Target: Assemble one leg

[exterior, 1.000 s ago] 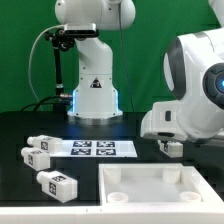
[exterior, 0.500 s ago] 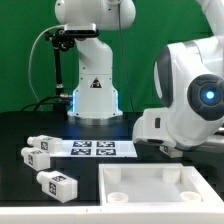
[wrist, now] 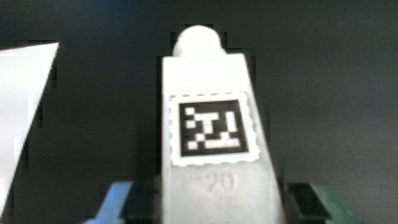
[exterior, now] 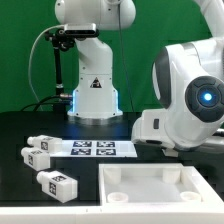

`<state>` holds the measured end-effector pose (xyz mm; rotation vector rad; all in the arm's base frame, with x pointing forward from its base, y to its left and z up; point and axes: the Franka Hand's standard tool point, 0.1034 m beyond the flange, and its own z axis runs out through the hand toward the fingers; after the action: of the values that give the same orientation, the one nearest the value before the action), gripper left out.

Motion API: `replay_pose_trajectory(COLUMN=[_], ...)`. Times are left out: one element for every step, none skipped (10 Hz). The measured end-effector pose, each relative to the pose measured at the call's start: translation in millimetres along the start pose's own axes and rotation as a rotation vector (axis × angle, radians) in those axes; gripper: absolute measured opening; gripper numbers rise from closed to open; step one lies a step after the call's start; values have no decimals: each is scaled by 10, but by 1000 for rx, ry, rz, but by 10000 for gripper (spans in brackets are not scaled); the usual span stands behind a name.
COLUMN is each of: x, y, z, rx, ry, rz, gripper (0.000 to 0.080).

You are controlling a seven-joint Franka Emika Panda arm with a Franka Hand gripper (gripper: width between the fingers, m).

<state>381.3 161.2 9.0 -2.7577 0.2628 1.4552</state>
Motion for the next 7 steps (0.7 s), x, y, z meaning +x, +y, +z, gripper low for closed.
replay_pose_trajectory(x=[0,0,6,-26,-38,32,88], y=[0,0,11,82,231,342,354], z=[0,0,-37,-326,-651,-865,-1058], rx=[0,0,4,32,80,112,132], ry=[0,0,3,18,33,68,161], rz=[0,0,-5,-24,-18,-9,-7], gripper=[285,285,285,285,285,285,285])
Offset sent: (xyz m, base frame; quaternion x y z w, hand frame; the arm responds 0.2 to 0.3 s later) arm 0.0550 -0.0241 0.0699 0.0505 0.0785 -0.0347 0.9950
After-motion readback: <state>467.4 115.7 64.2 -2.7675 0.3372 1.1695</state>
